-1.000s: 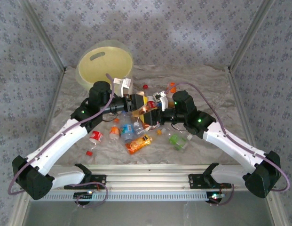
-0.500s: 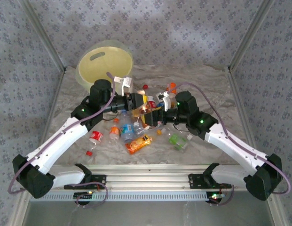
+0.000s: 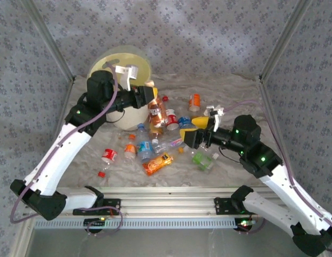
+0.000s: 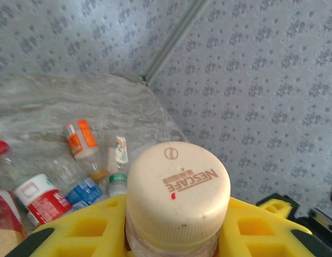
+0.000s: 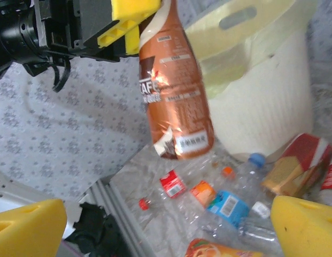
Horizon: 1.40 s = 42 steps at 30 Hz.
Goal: Put the plastic bottles in the bin
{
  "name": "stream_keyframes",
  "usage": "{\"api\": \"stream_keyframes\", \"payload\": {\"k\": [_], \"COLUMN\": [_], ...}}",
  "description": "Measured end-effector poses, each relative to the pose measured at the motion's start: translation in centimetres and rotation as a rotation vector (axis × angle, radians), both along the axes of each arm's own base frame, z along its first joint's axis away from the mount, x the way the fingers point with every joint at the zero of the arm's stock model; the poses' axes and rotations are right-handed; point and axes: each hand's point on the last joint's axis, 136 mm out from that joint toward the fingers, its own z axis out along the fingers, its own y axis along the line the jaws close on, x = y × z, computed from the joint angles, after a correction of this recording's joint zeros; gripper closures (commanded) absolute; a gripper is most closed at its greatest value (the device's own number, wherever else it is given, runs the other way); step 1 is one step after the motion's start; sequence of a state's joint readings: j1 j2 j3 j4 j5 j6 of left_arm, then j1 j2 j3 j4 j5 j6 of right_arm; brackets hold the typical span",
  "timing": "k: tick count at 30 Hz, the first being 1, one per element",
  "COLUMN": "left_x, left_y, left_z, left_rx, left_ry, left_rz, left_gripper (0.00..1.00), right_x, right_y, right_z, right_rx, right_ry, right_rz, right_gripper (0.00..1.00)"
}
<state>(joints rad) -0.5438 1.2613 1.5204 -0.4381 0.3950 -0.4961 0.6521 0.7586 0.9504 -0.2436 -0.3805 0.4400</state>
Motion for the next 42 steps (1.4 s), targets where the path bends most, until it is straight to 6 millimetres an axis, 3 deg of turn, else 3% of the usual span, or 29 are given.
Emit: {"api": "stream_keyframes", "payload": {"k": [5,15,20,24,29,34,42], "left_x": [1.4,5.2,7.2,9.6,13.6,17.2,20.4], "left_y": [1.8,6.1,8.0,9.3,10.0,9.2,7.2], "left_z": [2.2,6.3,7.7,7.6,5.2,1.1,-6.4], "left_rx": [0.065,0.184,0.27,0.354,0.466,0.564,0.649], "left_ry": [-0.072,-0.214,-0.285,-0.313,-0.285,-0.21,-0.031], "left_rz": [0.067,0.24,0.328,0.384,0.404,0.36,0.242], "left_gripper": [0.69,0.66,0.65,0.65,0.65,0.67,0.69], "right_x": [0.2,1.1,1.3,1.4,1.5,1.6,2.0], "right_y": [-1.5,-2.4,-2.8,-3.0,-3.4,-4.1,-4.3], "right_z": [1.2,2.1,2.7,2.9,3.3,3.8,2.3], "right_rx": [0.006,0.001,0.004,0.006,-0.002,-0.024,-0.076], "right_ry": [-0.068,-0.116,-0.136,-0.143,-0.148,-0.147,-0.102], "right_rz": [-0.075,-0.151,-0.178,-0.192,-0.213,-0.243,-0.264], "right_gripper": [0.0,0.0,0.0,0.0,0.0,0.0,0.0]}}
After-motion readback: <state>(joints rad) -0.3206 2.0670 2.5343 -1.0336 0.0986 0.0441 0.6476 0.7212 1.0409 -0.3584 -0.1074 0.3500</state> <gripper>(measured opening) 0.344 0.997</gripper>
